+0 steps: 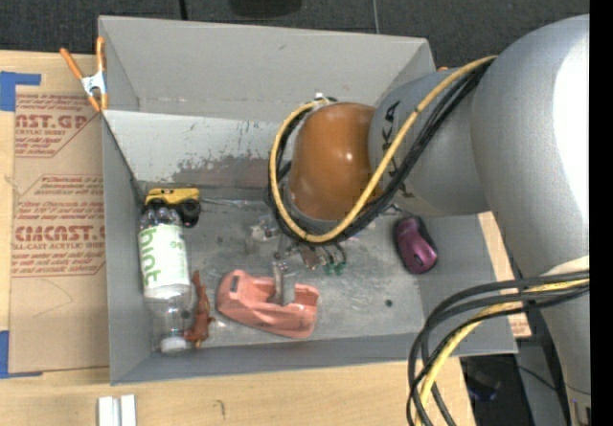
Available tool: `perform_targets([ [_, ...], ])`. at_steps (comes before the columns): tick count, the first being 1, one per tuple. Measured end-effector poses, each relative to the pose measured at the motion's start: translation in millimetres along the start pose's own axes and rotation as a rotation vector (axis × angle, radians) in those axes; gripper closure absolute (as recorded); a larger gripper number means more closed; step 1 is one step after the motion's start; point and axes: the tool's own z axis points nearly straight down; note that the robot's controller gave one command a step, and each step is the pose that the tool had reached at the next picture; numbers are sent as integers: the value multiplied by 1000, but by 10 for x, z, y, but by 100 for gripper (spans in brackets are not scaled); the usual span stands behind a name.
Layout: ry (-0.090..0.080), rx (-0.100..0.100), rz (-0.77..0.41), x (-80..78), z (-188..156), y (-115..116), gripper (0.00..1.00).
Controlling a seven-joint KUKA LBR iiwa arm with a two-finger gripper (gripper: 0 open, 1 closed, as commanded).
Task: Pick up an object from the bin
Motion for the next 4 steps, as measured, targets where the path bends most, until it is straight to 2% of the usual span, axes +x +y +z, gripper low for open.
perform_targets([
  [1, -18, 0, 1, -23, 18, -2, 0],
  [2, 0, 0, 0, 0, 0, 0, 100],
  [3, -18, 0, 1, -23, 18, -2, 0],
  [4, 0, 0, 0, 1, 0, 0, 100],
])
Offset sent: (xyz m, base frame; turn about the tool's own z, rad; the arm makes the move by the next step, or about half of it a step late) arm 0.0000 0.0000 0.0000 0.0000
